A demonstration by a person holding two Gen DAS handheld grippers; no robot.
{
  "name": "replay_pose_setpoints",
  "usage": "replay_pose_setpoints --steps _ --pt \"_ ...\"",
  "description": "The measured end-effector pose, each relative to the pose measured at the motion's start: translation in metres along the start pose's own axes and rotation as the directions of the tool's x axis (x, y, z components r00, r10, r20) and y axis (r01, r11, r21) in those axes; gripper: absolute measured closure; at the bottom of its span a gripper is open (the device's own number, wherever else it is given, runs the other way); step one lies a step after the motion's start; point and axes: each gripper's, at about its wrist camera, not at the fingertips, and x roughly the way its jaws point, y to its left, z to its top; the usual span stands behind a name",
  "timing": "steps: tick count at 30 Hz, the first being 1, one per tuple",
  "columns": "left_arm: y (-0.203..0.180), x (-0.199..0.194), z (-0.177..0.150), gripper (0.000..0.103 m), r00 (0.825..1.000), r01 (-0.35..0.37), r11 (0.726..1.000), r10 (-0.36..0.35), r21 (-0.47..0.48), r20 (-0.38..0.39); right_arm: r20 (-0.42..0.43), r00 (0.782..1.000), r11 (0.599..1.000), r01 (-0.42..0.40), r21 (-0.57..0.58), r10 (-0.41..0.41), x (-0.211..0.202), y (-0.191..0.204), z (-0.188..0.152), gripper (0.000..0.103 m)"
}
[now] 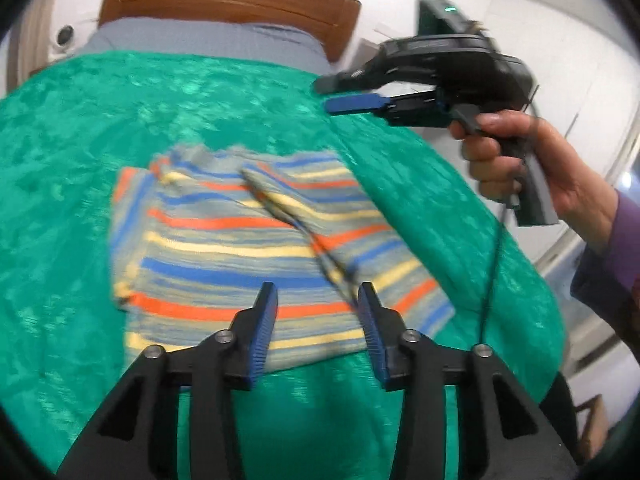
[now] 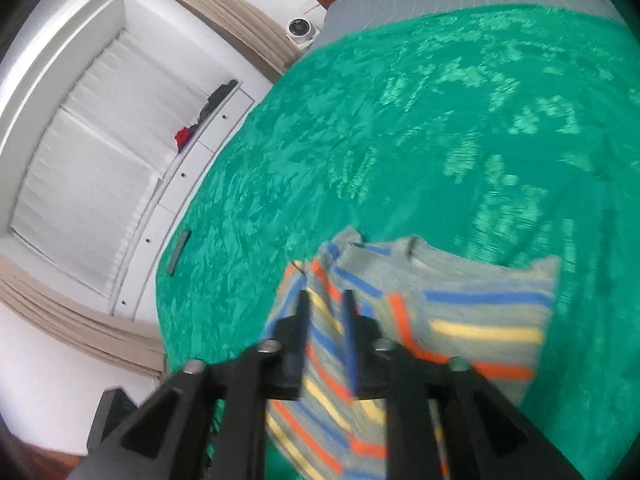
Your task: Fold small clothes
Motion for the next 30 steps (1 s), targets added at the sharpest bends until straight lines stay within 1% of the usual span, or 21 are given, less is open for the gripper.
replay_pose_setpoints --steps 2,3,4,5,6,8,11,12,14,15,16,17,18,19,20,21,22,25,27,29,30 --pt "-0.007 0.01 -0.002 0.057 0.998 0.047 0.999 -0.048 -0.026 -0.029 -0.016 0.999 0.999 0.038 -0.022 -0.038 -0.023 -0.004 -0.013 0.068" --pt "-0.012 0.019 -0.003 0.051 0.995 0.077 0.996 -0.08 -0.046 -0.052 -0.029 0.998 0.997 0.061 -0.039 -0.063 -0.029 -0.005 -0.017 0.065" --pt "-0.018 0.029 -0.005 0.043 0.992 0.101 0.993 -0.106 -0.063 -0.071 -0.055 0.992 0.991 0.111 -0.07 -0.115 -0.034 -0.006 -0.023 0.059" --pt "-0.025 0.038 -0.006 0.039 0.99 0.108 0.992 -0.114 -0.068 -0.088 -0.078 0.983 0.982 0.158 -0.099 -0.166 -0.033 -0.005 -0.028 0.057" --pt "-0.031 0.042 -0.01 0.036 0.991 0.088 0.994 -0.095 -0.067 -0.099 -0.098 0.975 0.974 0.189 -0.124 -0.201 -0.031 -0.004 -0.031 0.056" --pt "-0.04 0.057 -0.018 0.036 0.99 0.035 0.995 -0.047 -0.093 -0.136 -0.15 0.961 0.965 0.207 -0.16 -0.231 -0.018 0.0 -0.038 0.056" --pt "-0.043 0.058 -0.027 0.036 0.991 0.02 0.987 -0.041 -0.161 -0.128 -0.189 0.952 0.962 0.21 -0.172 -0.242 0.01 0.009 -0.039 0.056" --pt "-0.045 0.057 -0.028 0.037 0.992 0.014 0.985 -0.035 -0.172 -0.123 -0.203 0.946 0.961 0.218 -0.173 -0.251 0.027 0.013 -0.037 0.056" --pt "-0.045 0.059 -0.028 0.047 0.992 -0.005 0.982 -0.019 -0.191 -0.121 -0.229 0.932 0.954 0.243 -0.176 -0.279 0.057 0.02 -0.033 0.056" --pt "-0.043 0.062 -0.028 0.058 0.992 -0.007 0.98 -0.018 -0.2 -0.124 -0.24 0.924 0.949 0.257 -0.184 -0.297 0.069 0.022 -0.032 0.056" --pt "-0.042 0.066 -0.029 0.069 0.991 -0.015 0.978 -0.013 -0.207 -0.13 -0.254 0.912 0.94 0.278 -0.196 -0.323 0.082 0.023 -0.03 0.055" --pt "-0.042 0.067 -0.03 0.072 0.991 -0.02 0.978 -0.008 -0.21 -0.134 -0.279 0.887 0.924 0.315 -0.216 -0.368 0.098 0.022 -0.029 0.055" --pt "-0.043 0.068 -0.031 0.074 0.991 -0.022 0.978 -0.006 -0.209 -0.136 -0.29 0.87 0.912 0.342 -0.227 -0.399 0.106 0.02 -0.029 0.056" --pt "-0.044 0.068 -0.031 0.078 0.991 -0.025 0.979 -0.003 -0.204 -0.134 -0.294 0.857 0.902 0.364 -0.232 -0.422 0.111 0.018 -0.028 0.06" --pt "-0.046 0.068 -0.031 0.081 0.99 -0.028 0.98 0.001 -0.196 -0.138 -0.296 0.846 0.893 0.39 -0.223 -0.444 0.112 0.014 -0.026 0.067" --pt "-0.048 0.068 -0.032 0.087 0.99 -0.027 0.981 0.0 -0.191 -0.142 -0.295 0.846 0.894 0.398 -0.208 -0.445 0.109 0.012 -0.024 0.083" --pt "-0.05 0.068 -0.032 0.093 0.99 -0.023 0.982 -0.004 -0.189 -0.144 -0.295 0.854 0.903 0.39 -0.182 -0.428 0.104 0.009 -0.023 0.092" --pt "-0.056 0.063 -0.031 0.097 0.989 -0.037 0.985 0.012 -0.17 -0.146 -0.278 0.87 0.913 0.383 -0.14 -0.407 0.085 0.003 -0.02 0.093" --pt "-0.059 0.059 -0.026 0.097 0.99 -0.05 0.988 0.03 -0.146 -0.137 -0.257 0.886 0.923 0.37 -0.108 -0.385 0.07 0.001 -0.018 0.094" --pt "-0.061 0.05 -0.02 0.098 0.992 -0.052 0.99 0.037 -0.129 -0.12 -0.231 0.911 0.94 0.334 -0.066 -0.341 0.053 0.001 -0.015 0.094" --pt "-0.061 0.045 -0.016 0.098 0.993 -0.054 0.991 0.04 -0.123 -0.112 -0.21 0.929 0.952 0.302 -0.042 -0.304 0.044 0.001 -0.013 0.094"
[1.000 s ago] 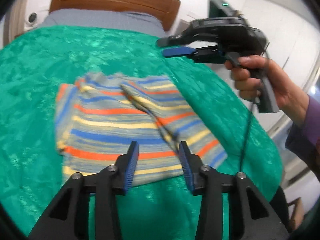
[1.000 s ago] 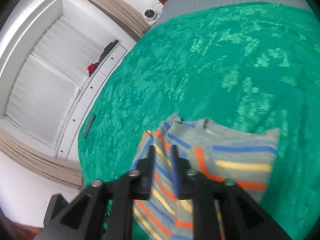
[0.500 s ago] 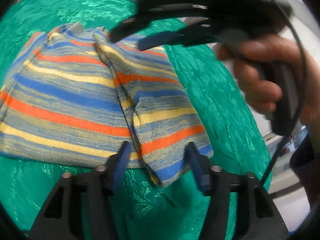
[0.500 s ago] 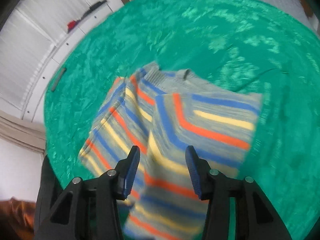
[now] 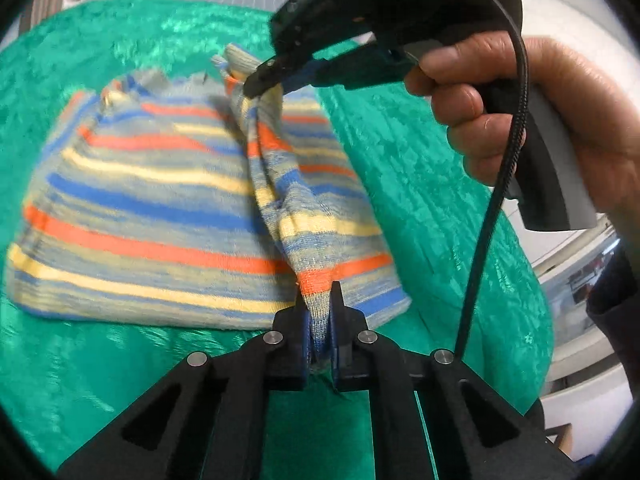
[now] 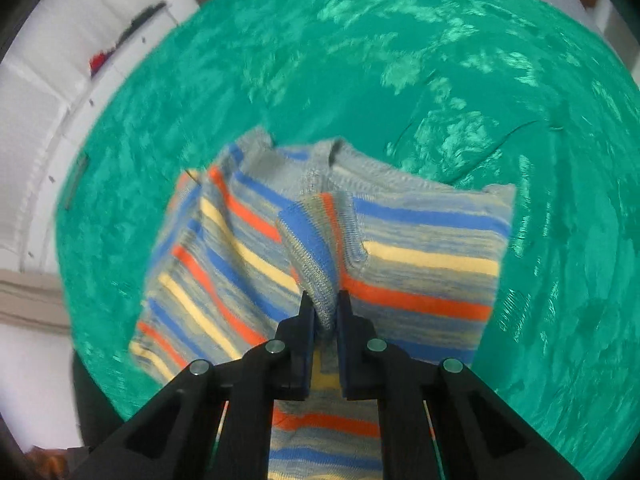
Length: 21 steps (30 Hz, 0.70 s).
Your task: Fold small clothes
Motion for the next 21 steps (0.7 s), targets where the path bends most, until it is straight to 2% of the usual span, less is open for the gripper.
replay_pose_setpoints --steps 3,7,11,14,15,16,18,19,21 --pt "0.008 -0.018 0.014 0.098 1.0 -0.012 1.0 0.012 0.004 0.028 0.055 0.993 0.994 -0.102 0.037 0.1 -0.02 -0.002 0.004 0.094" --pt "0.047 -0.045 0.032 0.098 0.995 -0.061 0.998 0.063 -0.034 0.072 0.123 0.975 0.98 -0.194 0.048 0.187 -0.023 0.015 0.022 0.094" --pt "0.099 -0.057 0.04 0.098 0.985 -0.149 0.983 0.157 -0.105 0.076 0.147 0.952 0.958 -0.28 0.066 0.268 0.004 0.035 0.037 0.094" --pt "0.125 -0.049 0.037 0.098 0.975 -0.209 0.97 0.216 -0.127 0.045 0.157 0.939 0.945 -0.32 0.071 0.306 0.036 0.045 0.046 0.093" --pt "0.134 -0.043 0.034 0.095 0.97 -0.238 0.964 0.242 -0.123 0.025 0.163 0.927 0.932 -0.354 0.078 0.338 0.044 0.046 0.045 0.088" --pt "0.137 -0.038 0.03 0.083 0.964 -0.263 0.958 0.266 -0.113 0.005 0.168 0.918 0.922 -0.376 0.09 0.358 0.054 0.046 0.043 0.08" --pt "0.144 -0.039 0.024 0.063 0.952 -0.305 0.947 0.305 -0.106 -0.01 0.179 0.923 0.924 -0.364 0.117 0.341 0.062 0.042 0.034 0.066" --pt "0.143 -0.044 0.023 0.052 0.951 -0.307 0.945 0.31 -0.112 0.002 0.184 0.924 0.927 -0.359 0.112 0.335 0.06 0.04 0.031 0.066" --pt "0.139 -0.053 0.022 0.04 0.958 -0.279 0.954 0.284 -0.112 0.037 0.202 0.938 0.952 -0.3 0.056 0.283 0.043 0.037 0.015 0.066"
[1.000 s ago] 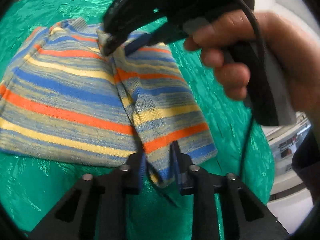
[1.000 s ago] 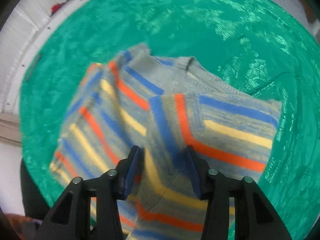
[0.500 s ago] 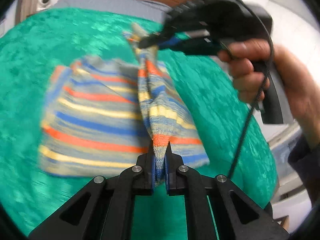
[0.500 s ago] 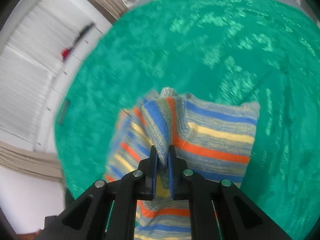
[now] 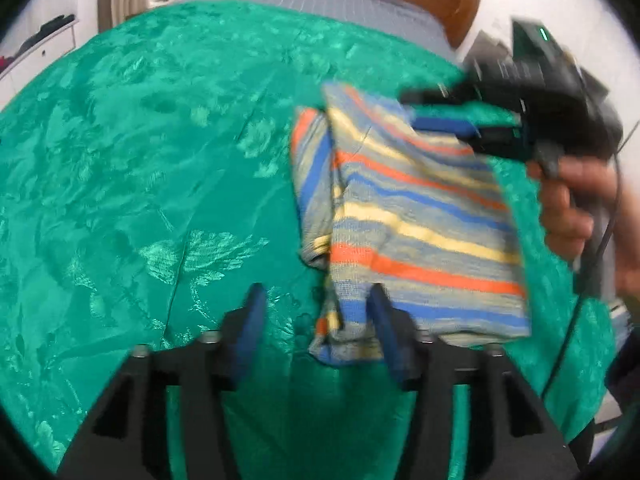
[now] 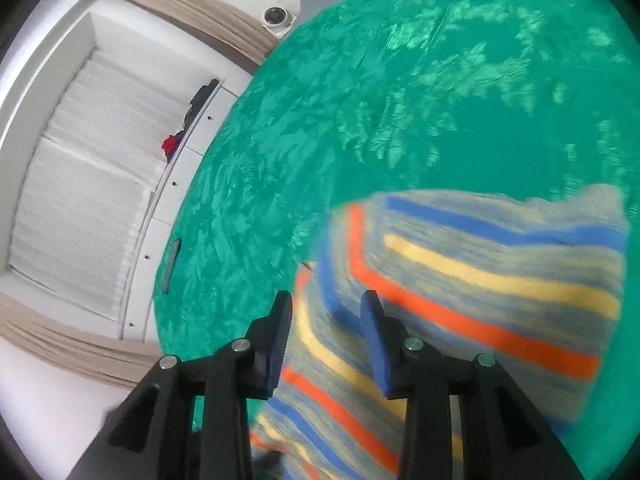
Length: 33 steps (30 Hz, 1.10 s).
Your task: Fold small clothes
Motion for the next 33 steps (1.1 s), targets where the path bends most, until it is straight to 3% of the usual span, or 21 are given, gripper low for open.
replay_pose_setpoints --steps 3,7,9,10,12,14,15,17,18,19,22,24,27,29,30,31,33 --pt "-0.006 -0.005 0.008 0.027 0.998 0.056 0.998 -0.056 -0.007 0.043 0.025 0.993 0.981 0.114 -0.159 -0.112 -0.033 0.01 -0.027 0.066" --pt "-0.007 0.014 0.019 0.03 0.999 -0.003 1.0 0.004 -0.03 0.032 0.012 0.991 0.95 0.132 -0.284 -0.134 -0.053 0.022 -0.078 0.066" --pt "-0.004 0.034 0.014 0.039 0.995 -0.09 0.996 0.089 -0.025 -0.054 -0.038 0.986 0.947 0.146 -0.287 -0.163 -0.042 0.016 -0.109 0.066" --pt "-0.001 0.04 0.009 0.039 0.992 -0.094 0.995 0.092 -0.021 -0.09 -0.094 0.976 0.948 0.167 -0.273 -0.199 -0.027 0.006 -0.132 0.065" --pt "0.001 0.031 -0.002 0.037 0.99 -0.102 0.995 0.103 0.021 -0.091 -0.056 0.976 0.941 0.189 -0.279 -0.213 -0.027 0.004 -0.155 0.065" --pt "0.003 0.02 -0.005 0.03 0.988 -0.117 0.992 0.122 0.054 -0.099 -0.026 0.98 0.951 0.185 -0.247 -0.197 -0.045 0.005 -0.167 0.065" --pt "0.007 0.014 -0.003 0.026 0.989 -0.104 0.993 0.108 0.047 -0.099 -0.023 0.983 0.961 0.173 -0.216 -0.182 -0.052 0.003 -0.166 0.061" --pt "0.017 0.002 0.011 0.022 0.997 -0.024 1.0 0.024 0.008 -0.07 0.018 0.985 0.973 0.173 -0.152 -0.172 -0.07 -0.003 -0.159 0.037" --pt "0.022 0.001 0.024 0.013 0.999 0.005 1.0 -0.006 -0.009 -0.053 0.07 0.98 0.974 0.192 -0.118 -0.185 -0.081 -0.009 -0.151 0.023" --pt "0.025 0.002 0.037 0.007 0.999 0.023 0.999 -0.024 -0.025 -0.043 0.105 0.977 0.976 0.197 -0.095 -0.187 -0.087 -0.013 -0.144 0.021" --pt "0.031 0.033 0.073 0.006 0.991 0.107 0.993 -0.111 -0.048 -0.078 0.152 0.975 0.987 0.161 0.001 -0.159 -0.095 -0.035 -0.114 0.021" --pt "0.031 0.063 0.086 0.006 0.981 0.123 0.991 -0.129 -0.045 -0.148 0.159 0.984 0.993 0.07 0.096 -0.085 -0.088 -0.058 -0.094 0.021" --pt "0.019 0.083 0.089 0.006 0.965 0.179 0.983 -0.182 -0.036 -0.19 0.162 0.987 0.974 -0.059 0.219 0.023 -0.064 -0.083 -0.077 0.021" --pt "0.003 0.084 0.083 0.012 0.963 0.191 0.982 -0.188 -0.005 -0.194 0.149 0.984 0.951 -0.137 0.277 0.099 -0.039 -0.091 -0.073 0.031" --pt "-0.007 0.086 0.081 0.033 0.965 0.179 0.984 -0.171 0.025 -0.198 0.137 0.982 0.95 -0.163 0.266 0.13 -0.028 -0.086 -0.073 0.046" --pt "-0.017 0.088 0.079 0.062 0.97 0.16 0.985 -0.144 0.069 -0.196 0.101 0.99 0.967 -0.115 0.226 0.094 -0.014 -0.073 -0.073 0.057" --pt "-0.033 0.086 0.074 0.082 0.98 0.114 0.984 -0.09 0.134 -0.176 0.064 0.993 0.992 0.096 0.079 -0.101 -0.002 -0.041 -0.072 0.072"
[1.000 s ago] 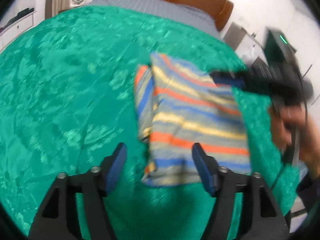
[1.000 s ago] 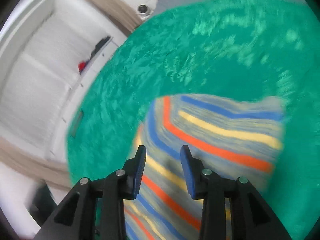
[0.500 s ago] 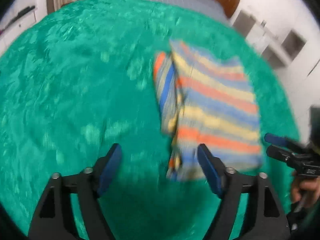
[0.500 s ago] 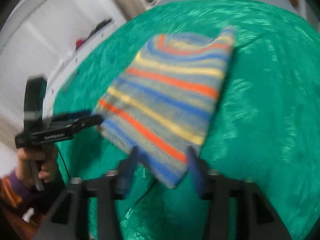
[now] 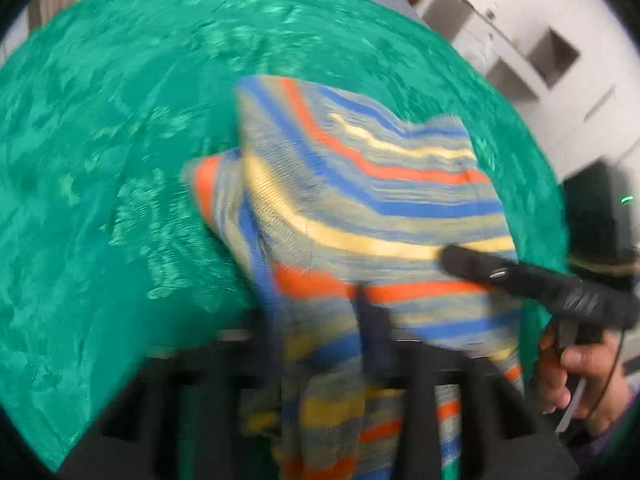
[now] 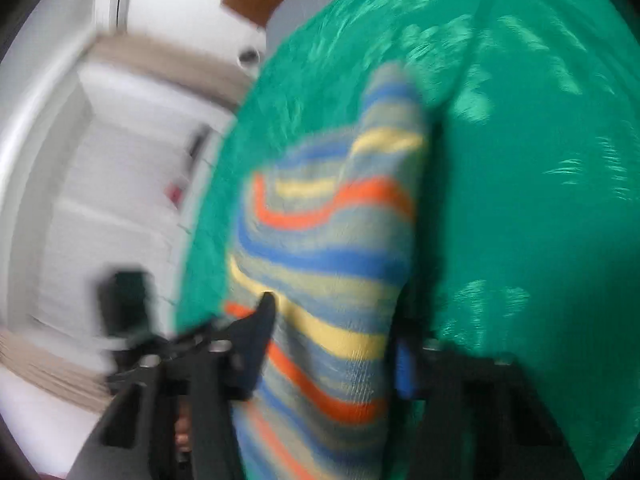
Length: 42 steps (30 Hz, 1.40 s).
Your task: Fold small clothes
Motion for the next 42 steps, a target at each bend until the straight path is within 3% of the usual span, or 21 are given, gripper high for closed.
replay_pose_setpoints --steps 2,3,7,11,13,14,15,16,17,18,21,24,27,32,36,42 --pt "-0.008 -0.011 -0.003 0.085 0.999 -0.04 0.999 0.04 0.01 0.035 0.041 0.987 0.972 0.162 -0.168 -0.158 -0.009 0.039 -0.012 0.078" --pt "-0.013 -0.022 -0.005 0.085 0.997 -0.046 0.999 0.045 0.019 0.064 0.069 0.98 0.956 0.196 -0.216 -0.186 -0.017 0.054 -0.015 0.08" --pt "-0.033 -0.073 -0.006 0.085 0.982 -0.034 0.997 0.022 0.062 0.189 0.185 0.965 0.92 0.237 -0.314 -0.185 -0.062 0.093 -0.025 0.081" --pt "-0.044 -0.094 0.013 0.083 0.965 -0.002 0.997 -0.019 0.083 0.261 0.256 0.955 0.929 0.227 -0.292 -0.153 -0.101 0.088 -0.01 0.081" --pt "-0.044 -0.081 0.02 0.06 0.967 0.005 0.997 -0.025 0.081 0.254 0.273 0.952 0.948 0.21 -0.24 -0.142 -0.109 0.077 0.002 0.078" --pt "-0.043 -0.071 0.02 0.05 0.971 -0.015 0.996 -0.006 0.083 0.239 0.267 0.951 0.96 0.207 -0.188 -0.153 -0.113 0.06 0.008 0.072" --pt "-0.039 -0.06 0.015 0.032 0.974 -0.068 0.994 0.048 0.083 0.223 0.253 0.949 0.96 0.231 -0.156 -0.187 -0.112 0.047 0.009 0.046" --pt "-0.035 -0.052 0.005 0.03 0.971 -0.139 0.987 0.12 0.078 0.209 0.237 0.94 0.951 0.28 -0.128 -0.245 -0.11 0.033 0.009 0.013" --pt "-0.032 -0.046 -0.003 0.03 0.966 -0.187 0.979 0.17 0.075 0.197 0.218 0.918 0.928 0.359 -0.097 -0.332 -0.11 0.014 0.001 0.006" --pt "-0.027 -0.044 -0.016 0.03 0.96 -0.222 0.972 0.205 0.074 0.189 0.207 0.909 0.918 0.386 -0.086 -0.363 -0.111 0.005 -0.005 0.006" --pt "-0.027 -0.059 -0.051 0.027 0.934 -0.3 0.95 0.274 0.089 0.23 0.166 0.891 0.894 0.44 -0.083 -0.423 -0.123 -0.017 -0.046 0.006" --pt "-0.043 -0.087 -0.08 0.002 0.878 -0.399 0.912 0.35 0.098 0.326 0.172 0.859 0.857 0.503 -0.112 -0.481 -0.14 -0.019 -0.088 0.006" --pt "-0.061 -0.114 -0.098 0.001 0.831 -0.438 0.896 0.374 0.071 0.413 0.195 0.827 0.825 0.553 -0.118 -0.527 -0.152 -0.003 -0.116 0.003" --pt "-0.081 -0.13 -0.111 0.0 0.806 -0.48 0.877 0.435 0.015 0.401 0.249 0.779 0.786 0.611 -0.096 -0.575 -0.179 0.033 -0.145 0.003" --pt "-0.088 -0.141 -0.125 0.0 0.827 -0.45 0.893 0.413 0.007 0.382 0.268 0.744 0.749 0.654 -0.104 -0.612 -0.191 0.061 -0.159 0.003" --pt "-0.096 -0.155 -0.141 0.0 0.853 -0.429 0.903 0.396 0.026 0.339 0.302 0.74 0.746 0.655 -0.119 -0.601 -0.212 0.091 -0.176 0.0"
